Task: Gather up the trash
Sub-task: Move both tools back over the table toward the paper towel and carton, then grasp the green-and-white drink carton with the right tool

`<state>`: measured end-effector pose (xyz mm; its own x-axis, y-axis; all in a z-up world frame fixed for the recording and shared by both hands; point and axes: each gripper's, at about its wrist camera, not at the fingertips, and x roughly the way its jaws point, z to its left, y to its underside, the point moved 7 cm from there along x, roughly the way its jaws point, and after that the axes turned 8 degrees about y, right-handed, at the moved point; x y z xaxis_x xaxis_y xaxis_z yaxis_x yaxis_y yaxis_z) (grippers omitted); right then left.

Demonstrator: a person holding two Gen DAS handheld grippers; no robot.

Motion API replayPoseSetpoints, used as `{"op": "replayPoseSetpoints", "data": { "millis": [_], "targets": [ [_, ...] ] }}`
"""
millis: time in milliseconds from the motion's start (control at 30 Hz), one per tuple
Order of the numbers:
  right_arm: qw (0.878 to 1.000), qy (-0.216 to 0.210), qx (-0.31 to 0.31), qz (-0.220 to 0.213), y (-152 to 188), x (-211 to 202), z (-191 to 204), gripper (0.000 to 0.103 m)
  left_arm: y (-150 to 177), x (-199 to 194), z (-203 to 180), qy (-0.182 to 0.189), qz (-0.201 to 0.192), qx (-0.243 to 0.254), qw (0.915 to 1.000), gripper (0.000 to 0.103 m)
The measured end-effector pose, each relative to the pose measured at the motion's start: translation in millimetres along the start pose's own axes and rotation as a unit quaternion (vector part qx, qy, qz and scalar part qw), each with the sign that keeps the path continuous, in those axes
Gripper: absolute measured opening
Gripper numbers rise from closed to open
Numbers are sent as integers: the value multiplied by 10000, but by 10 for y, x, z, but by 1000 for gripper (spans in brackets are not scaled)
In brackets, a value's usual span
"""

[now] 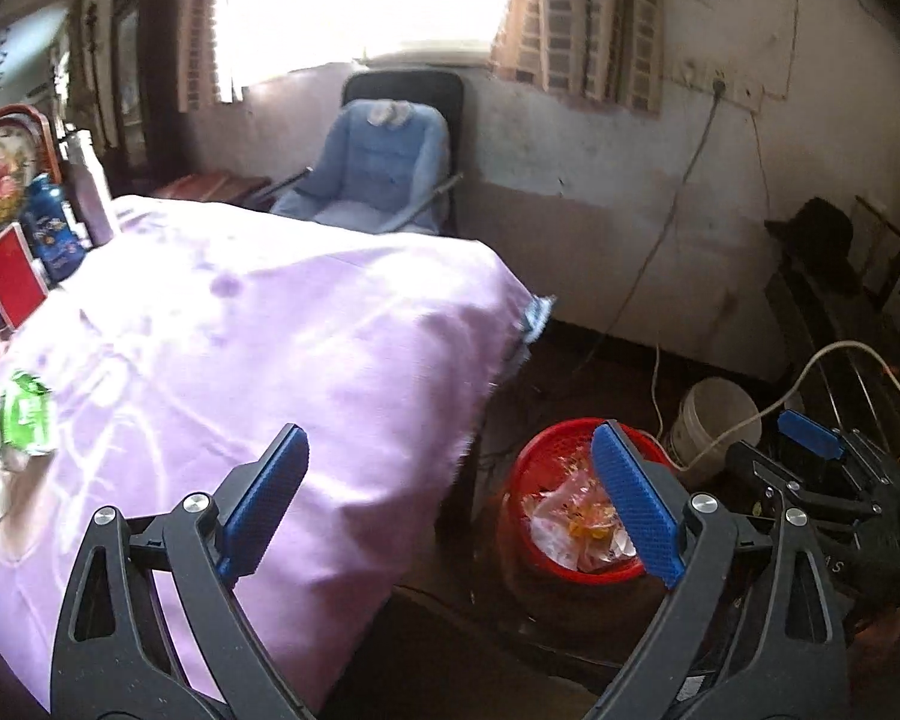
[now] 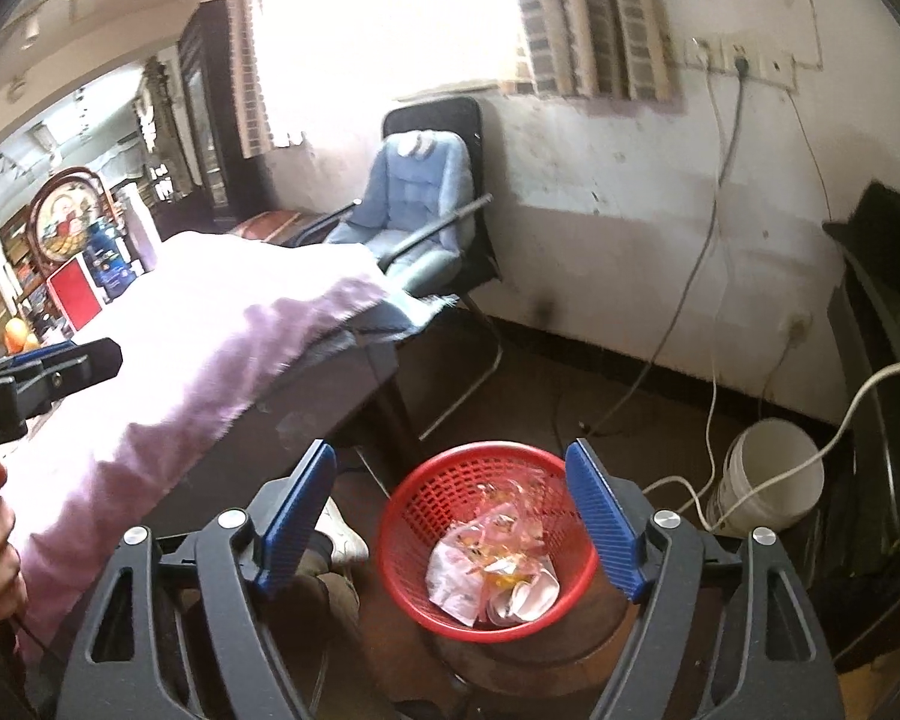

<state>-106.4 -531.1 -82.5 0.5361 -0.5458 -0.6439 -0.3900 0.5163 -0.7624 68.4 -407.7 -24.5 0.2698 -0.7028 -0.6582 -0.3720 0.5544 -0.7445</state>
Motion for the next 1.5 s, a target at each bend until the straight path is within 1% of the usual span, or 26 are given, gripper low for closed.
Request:
{"op": "replayPoseSetpoints", "data": {
  "millis": [200, 333, 433, 467, 533, 567, 633, 700, 733, 767, 833, 933, 967, 1033, 1100, 1200, 1233, 1300, 1333, 1400, 1433, 1467, 1500],
  "targets": [
    [9991, -146, -357, -197, -93, -208, 372, 83, -20, -449, 403, -366, -340, -276, 9984, 95],
    [9977, -367, -518, -220, -123, -296, 628, 88, -7, -716, 829, -831, -396, -462, 9947, 96],
    [9965, -558, -602, -172, -141, -321, 837, 90, 45, -958, 1281, -1382, -440, -628, 9874, 96],
    [9960, -628, -620, -143, -145, -312, 904, 90, 77, -1059, 1500, -1639, -449, -730, 9827, 96],
    [9944, -828, -660, -50, -161, -300, 1076, 91, 147, -1203, 1845, -1978, -437, -925, 9749, 96],
    [9935, -915, -680, -13, -174, -287, 1162, 91, 211, -1308, 2095, -2170, -413, -1105, 9690, 96],
    [9911, -1105, -735, 51, -209, -277, 1345, 91, 319, -1440, 2451, -2356, -370, -1415, 9608, 96],
    [9872, -1344, -855, 118, -254, -273, 1621, 91, 472, -1586, 2879, -2507, -326, -1825, 9501, 96],
    [9847, -1465, -936, 148, -273, -267, 1766, 91, 536, -1641, 3015, -2570, -315, -1957, 9459, 96],
    [9824, -1562, -1011, 170, -279, -266, 1889, 91, 645, -1709, 3217, -2663, -292, -2157, 9390, 96],
    [9760, -1787, -1226, 215, -302, -276, 2200, 92, 815, -1780, 3496, -2736, -250, -2445, 9299, 96],
    [9667, -2042, -1524, 240, -335, -288, 2686, 93, 1172, -1859, 3884, -2730, -183, -2937, 9159, 96],
    [9643, -2105, -1585, 251, -348, -282, 2816, 94, 1265, -1884, 3934, -2711, -163, -3055, 9126, 96],
    [9588, -2261, -1697, 296, -370, -253, 3135, 95, 1467, -1834, 4083, -2633, 34, -3407, 9025, 96],
    [9518, -2474, -1770, 391, -384, -199, 3461, 95, 1551, -1799, 4158, -2510, 128, -3629, 8973, 96],
    [9433, -2670, -1895, 547, -386, -86, 3933, 95, 1566, -1753, 4157, -2528, 187, -3602, 8978, 96],
    [9408, -2721, -1926, 620, -389, -36, 4081, 95, 1571, -1726, 4140, -2630, 260, -3511, 8983, 96],
    [9376, -2802, -1911, 766, -398, 72, 4300, 95, 1593, -1673, 4127, -2781, 408, -3429, 8963, 96],
    [9364, -2826, -1912, 816, -400, 124, 4394, 95, 1633, -1623, 4132, -2792, 520, -3448, 8947, 96],
    [9358, -2826, -1914, 876, -427, 230, 4599, 95, 1715, -1526, 4184, -2623, 699, -3579, 8934, 96],
    [9359, -2820, -1924, 873, -438, 272, 4685, 95, 1770, -1476, 4201, -2529, 829, -3668, 8914, 96],
    [9358, -2806, -1948, 868, -445, 321, 4784, 95, 1765, -1485, 4200, -2637, 832, -3588, 8915, 96],
    [9363, -2784, -1956, 867, -448, 372, 4867, 95, 1768, -1476, 4203, -2669, 854, -3568, 8912, 96]
  ]
}}
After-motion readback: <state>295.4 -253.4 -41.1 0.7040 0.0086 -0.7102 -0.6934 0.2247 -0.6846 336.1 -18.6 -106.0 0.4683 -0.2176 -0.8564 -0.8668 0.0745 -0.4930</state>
